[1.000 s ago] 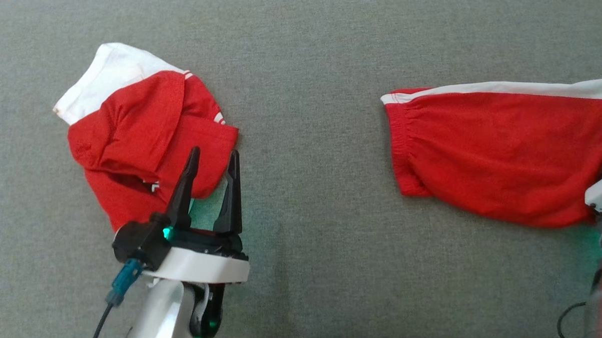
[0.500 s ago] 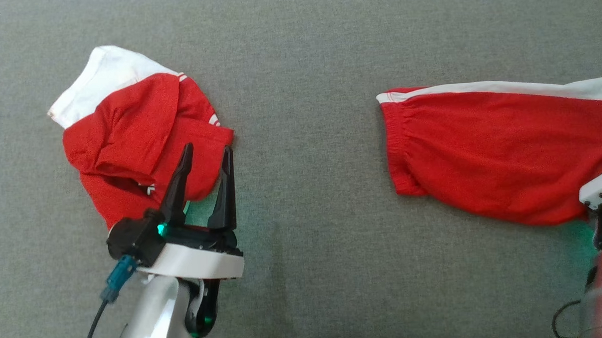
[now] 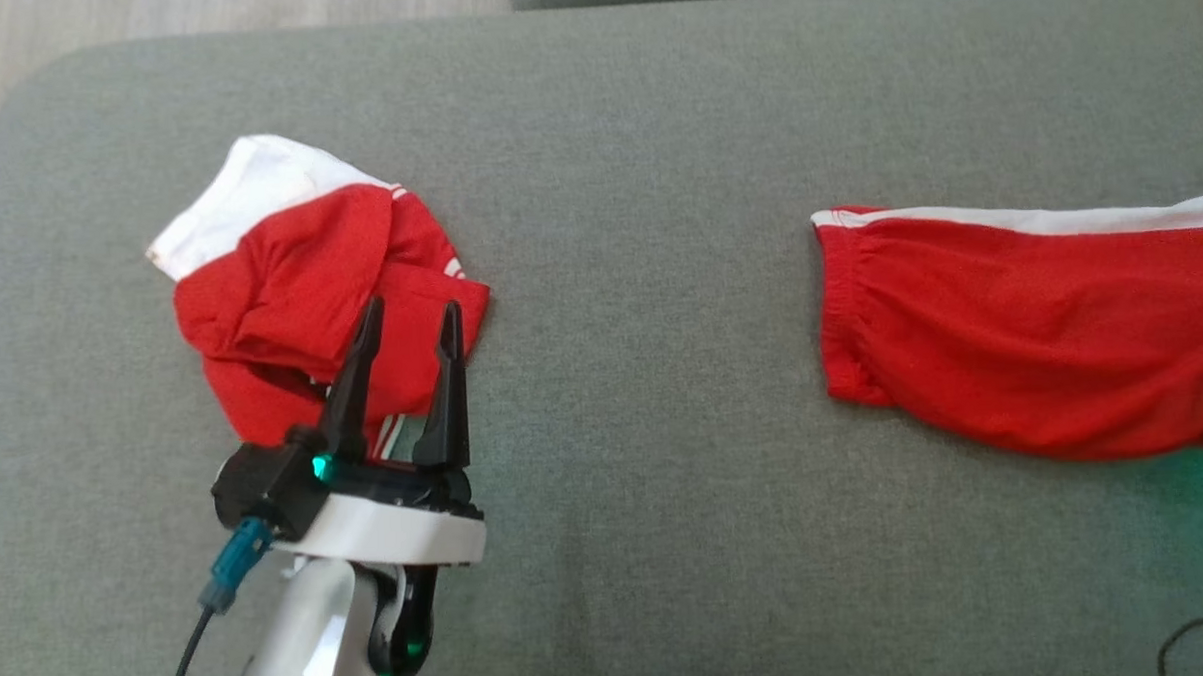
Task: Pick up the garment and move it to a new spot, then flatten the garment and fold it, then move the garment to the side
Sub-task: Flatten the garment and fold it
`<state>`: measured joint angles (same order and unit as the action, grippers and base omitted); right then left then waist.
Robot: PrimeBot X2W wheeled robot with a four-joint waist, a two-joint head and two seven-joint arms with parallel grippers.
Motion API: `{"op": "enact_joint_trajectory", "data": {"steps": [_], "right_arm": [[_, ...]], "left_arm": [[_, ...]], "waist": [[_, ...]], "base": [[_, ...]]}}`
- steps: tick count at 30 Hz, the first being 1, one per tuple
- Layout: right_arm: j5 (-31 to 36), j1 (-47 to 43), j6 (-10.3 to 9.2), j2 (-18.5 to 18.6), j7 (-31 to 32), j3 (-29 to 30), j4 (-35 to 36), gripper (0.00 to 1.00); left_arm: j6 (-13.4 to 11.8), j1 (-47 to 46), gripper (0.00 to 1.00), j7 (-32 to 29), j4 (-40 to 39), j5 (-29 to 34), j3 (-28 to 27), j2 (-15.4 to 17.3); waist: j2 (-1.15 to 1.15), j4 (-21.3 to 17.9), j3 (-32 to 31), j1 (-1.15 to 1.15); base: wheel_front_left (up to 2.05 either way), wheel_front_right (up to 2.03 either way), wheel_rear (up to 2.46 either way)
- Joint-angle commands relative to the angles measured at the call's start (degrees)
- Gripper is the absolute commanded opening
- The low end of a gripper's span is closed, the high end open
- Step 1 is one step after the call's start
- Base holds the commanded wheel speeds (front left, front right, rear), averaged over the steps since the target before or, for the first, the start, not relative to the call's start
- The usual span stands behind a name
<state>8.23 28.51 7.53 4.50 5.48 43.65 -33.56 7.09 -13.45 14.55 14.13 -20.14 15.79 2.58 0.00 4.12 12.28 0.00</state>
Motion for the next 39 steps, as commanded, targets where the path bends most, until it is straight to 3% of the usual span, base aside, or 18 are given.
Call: {"op": "enact_joint_trajectory", "data": {"steps": [1,7,14,19,24,31,39], "right_arm": [[0.2,0.9,-0.04,1.0,-0.4,-2.3,2.7,0.0],[-0.5,-0.4,-0.04,0.0,0.4,-8.4,5.3,0.0],[-4.2,-2.8,-0.04,-1.5,3.1,-19.9,10.6,0.0],[-14.3,-5.5,-0.04,-1.6,5.0,-33.3,13.0,0.0],[-20.6,-7.3,-0.04,-1.6,3.8,-41.5,11.8,0.0],[-24.1,-7.5,-0.04,-1.6,-0.2,-47.5,5.6,0.0],[-26.3,-6.1,-0.04,-1.6,-3.9,-49.6,-0.4,0.0]], "left_arm": [[0.1,0.0,1.0,0.4,-1.6,-0.5,-2.0,0.3],[-0.4,1.2,1.0,0.4,-1.5,-1.1,-1.8,0.3],[-1.1,3.0,1.0,0.4,-1.4,-1.6,-1.5,0.3],[-1.7,3.9,1.0,0.4,-1.4,-1.9,-0.6,0.3],[-1.6,4.3,1.0,0.4,-1.4,-1.6,-0.7,0.3],[-1.4,4.0,1.0,0.4,-1.3,-1.3,-0.3,0.3],[-1.3,4.2,1.0,0.4,-1.0,-1.2,-0.1,0.3]], "waist": [[0.0,0.5,-1.0,0.0],[0.0,1.2,-4.0,0.0],[0.0,1.7,-8.1,0.0],[0.0,2.2,-9.6,0.0],[0.0,2.4,-9.8,0.0],[0.0,3.3,-9.5,0.0],[0.0,3.9,-9.3,0.0]], "base": [[0.0,0.0,0.0],[0.0,0.0,0.0],[0.0,0.0,0.0],[0.0,0.0,0.0],[0.0,0.0,0.0],[0.0,0.0,0.0],[0.0,0.0,0.0]]}}
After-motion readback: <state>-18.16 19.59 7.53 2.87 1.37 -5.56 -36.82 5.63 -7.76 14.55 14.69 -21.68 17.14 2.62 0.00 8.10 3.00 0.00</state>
